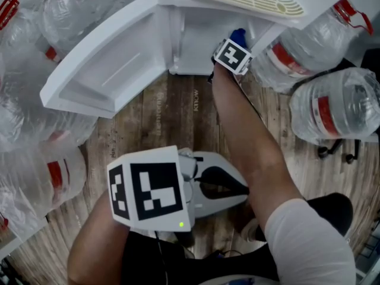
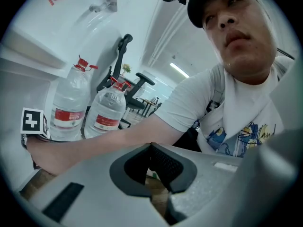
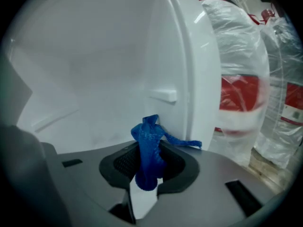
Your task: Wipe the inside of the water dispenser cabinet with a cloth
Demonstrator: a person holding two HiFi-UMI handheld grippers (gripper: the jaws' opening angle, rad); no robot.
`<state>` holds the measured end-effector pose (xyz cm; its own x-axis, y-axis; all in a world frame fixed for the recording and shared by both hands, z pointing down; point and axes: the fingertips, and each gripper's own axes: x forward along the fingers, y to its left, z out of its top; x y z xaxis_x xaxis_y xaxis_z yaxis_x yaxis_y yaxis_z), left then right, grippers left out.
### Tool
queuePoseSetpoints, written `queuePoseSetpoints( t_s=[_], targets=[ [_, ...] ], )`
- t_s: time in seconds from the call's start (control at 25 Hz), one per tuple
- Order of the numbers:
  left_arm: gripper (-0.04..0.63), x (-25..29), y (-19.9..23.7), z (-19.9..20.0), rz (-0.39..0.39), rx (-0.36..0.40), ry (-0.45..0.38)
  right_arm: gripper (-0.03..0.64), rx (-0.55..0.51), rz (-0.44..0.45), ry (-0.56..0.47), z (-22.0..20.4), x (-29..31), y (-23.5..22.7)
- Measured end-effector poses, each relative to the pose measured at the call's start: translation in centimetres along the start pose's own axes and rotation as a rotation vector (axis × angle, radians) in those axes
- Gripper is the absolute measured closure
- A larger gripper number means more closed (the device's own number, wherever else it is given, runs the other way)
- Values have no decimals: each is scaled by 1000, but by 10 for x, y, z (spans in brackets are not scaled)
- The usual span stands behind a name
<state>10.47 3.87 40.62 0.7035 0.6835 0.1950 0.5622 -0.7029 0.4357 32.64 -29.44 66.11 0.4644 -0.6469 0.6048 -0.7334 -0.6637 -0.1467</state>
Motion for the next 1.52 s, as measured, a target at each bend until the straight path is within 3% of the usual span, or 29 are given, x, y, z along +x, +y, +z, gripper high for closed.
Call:
queuePoseSetpoints(
  t_s=[0.2, 0.44, 0.64, 0.92, 1.52],
  targets=[
    [592, 1, -1, 0, -8, 5, 0, 528, -1, 107, -91, 3, -10, -1],
    [592, 1, -3, -1, -16, 8, 8, 526, -94, 62, -93, -3, -24, -23],
    [592, 3, -2, 3, -10, 10, -1, 526, -146, 206, -155, 25, -7, 38],
    [592, 8, -4, -2, 8, -3, 3, 535, -243, 133, -122, 42, 34, 37],
    [592, 17, 4, -10, -1, -28, 39, 526, -356, 127, -42, -11, 25, 10]
  ],
)
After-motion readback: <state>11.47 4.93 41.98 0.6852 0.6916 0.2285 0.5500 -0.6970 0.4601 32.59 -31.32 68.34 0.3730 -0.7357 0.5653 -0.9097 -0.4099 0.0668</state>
